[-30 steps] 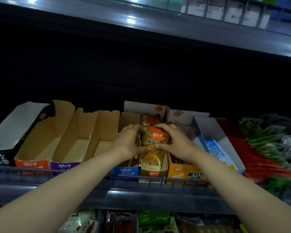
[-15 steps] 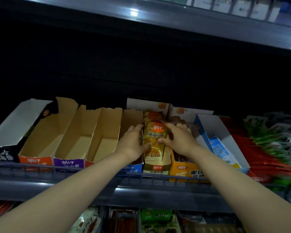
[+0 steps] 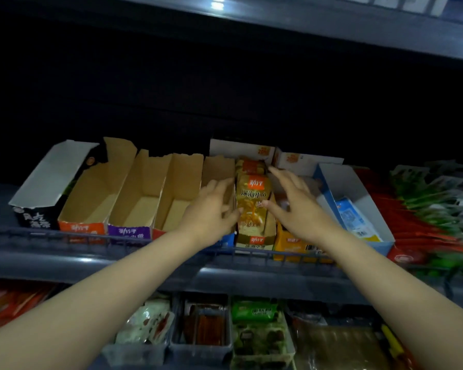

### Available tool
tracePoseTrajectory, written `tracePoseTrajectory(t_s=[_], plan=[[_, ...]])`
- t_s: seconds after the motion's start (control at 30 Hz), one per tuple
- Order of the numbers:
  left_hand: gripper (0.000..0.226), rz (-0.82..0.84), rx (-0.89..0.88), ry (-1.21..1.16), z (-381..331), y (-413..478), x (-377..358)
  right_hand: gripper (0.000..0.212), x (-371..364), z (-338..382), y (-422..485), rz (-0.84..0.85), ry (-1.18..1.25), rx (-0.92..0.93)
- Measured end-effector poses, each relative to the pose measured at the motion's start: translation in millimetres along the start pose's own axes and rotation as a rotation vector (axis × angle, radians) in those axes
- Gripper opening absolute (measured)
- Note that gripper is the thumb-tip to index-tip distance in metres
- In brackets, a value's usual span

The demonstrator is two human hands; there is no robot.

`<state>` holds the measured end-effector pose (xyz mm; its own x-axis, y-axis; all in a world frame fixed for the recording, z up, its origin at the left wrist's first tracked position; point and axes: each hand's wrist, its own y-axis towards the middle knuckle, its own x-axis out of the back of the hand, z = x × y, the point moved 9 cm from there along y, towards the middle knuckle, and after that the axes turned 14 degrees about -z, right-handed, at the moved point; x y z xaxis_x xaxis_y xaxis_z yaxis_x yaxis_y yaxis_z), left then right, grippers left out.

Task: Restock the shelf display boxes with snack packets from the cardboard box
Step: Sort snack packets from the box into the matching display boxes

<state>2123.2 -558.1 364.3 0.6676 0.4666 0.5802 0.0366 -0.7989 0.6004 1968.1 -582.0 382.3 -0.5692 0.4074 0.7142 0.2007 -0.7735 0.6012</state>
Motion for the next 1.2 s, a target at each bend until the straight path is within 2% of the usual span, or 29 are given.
tracePoseTrajectory(t_s=[0.07,0.13,0.33,0.47,0.6,0.67,0.77,0.9,1.1,1.2], plan=[[0.060,-0.038,-0.121,0.053,-9.4,-24.8,19.1,0.068,13.2,23.6,-26.9,-0.036,0.002,0.106],[0.056,-0.043,-0.167,0.073,-7.8,-56.2,32.1,0.066,19.1,39.3,-60.0,-0.062,-0.043,0.163],[0.056,0.003,-0.145,0.128,29.3,-179.6,47.3,0.067,-9.9,55.8,-171.6,0.023,-0.017,0.096],[0.055,0.147,-0.049,0.170,77.3,-269.5,28.6,0.064,-63.4,64.4,-246.7,0.192,0.037,0.038],[0.070,0.394,0.077,0.364,138.9,-357.8,3.2,0.063,-123.7,68.3,-321.5,0.404,0.061,-0.005],[0.080,0.454,0.138,0.422,162.9,-389.0,0.4,0.066,-157.2,65.4,-355.3,0.538,0.113,-0.104],[0.098,0.476,0.280,0.486,187.6,-417.0,7.2,0.077,-207.0,58.3,-406.6,0.724,0.219,-0.359],[0.102,0.522,0.415,0.555,212.3,-446.2,13.9,0.093,-254.8,53.5,-458.1,0.885,0.258,-0.542],[0.110,0.520,0.517,0.568,225.7,-459.6,16.5,0.108,-295.9,25.3,-504.7,0.968,0.222,-0.785],[0.114,0.475,0.564,0.492,231.1,-453.4,16.6,0.098,-308.1,13.9,-523.8,0.995,0.177,-0.887]])
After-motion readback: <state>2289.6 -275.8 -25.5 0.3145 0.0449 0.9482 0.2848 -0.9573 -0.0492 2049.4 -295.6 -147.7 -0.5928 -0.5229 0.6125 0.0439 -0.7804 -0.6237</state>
